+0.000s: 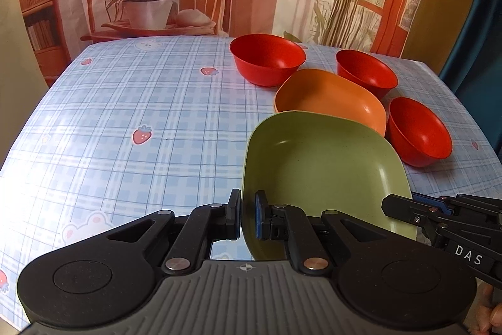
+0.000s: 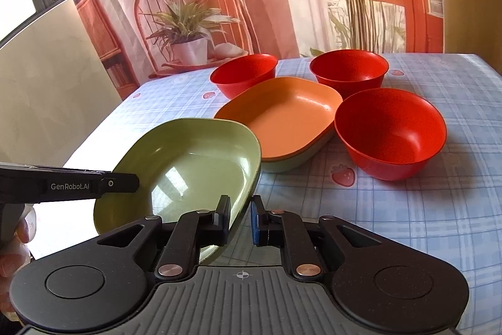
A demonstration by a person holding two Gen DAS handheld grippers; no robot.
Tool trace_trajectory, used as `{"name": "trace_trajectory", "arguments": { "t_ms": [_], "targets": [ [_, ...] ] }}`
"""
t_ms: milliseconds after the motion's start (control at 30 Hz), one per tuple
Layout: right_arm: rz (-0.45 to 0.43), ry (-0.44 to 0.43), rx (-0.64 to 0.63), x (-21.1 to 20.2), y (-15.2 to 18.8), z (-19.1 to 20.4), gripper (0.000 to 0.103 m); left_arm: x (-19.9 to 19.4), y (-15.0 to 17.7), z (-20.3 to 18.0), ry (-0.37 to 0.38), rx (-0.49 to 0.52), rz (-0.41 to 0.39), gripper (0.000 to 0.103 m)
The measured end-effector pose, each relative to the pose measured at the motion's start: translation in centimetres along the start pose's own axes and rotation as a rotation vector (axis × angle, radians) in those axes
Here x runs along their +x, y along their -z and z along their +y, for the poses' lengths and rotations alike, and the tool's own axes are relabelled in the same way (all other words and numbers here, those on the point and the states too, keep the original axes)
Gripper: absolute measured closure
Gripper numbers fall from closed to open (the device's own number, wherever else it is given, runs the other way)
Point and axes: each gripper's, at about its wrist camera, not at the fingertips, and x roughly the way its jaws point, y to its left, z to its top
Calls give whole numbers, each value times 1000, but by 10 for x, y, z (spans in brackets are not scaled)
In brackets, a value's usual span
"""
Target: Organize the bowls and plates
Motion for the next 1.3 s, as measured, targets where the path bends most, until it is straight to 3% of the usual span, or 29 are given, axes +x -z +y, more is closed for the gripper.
{"name": "trace_trajectory", "arguments": {
  "t_ms": [733,1100,1300],
  "targets": [
    [-72,2,77,-8,-12,-22,88,14,-42,-19,33,117,-14,92],
    [-105,23,80,14,-34,-31,85,50,-88,-32,39,237,-20,90],
    [-130,64,103,29,-40,-42,85,77,-103,-38,67,226,8,88]
  ]
}}
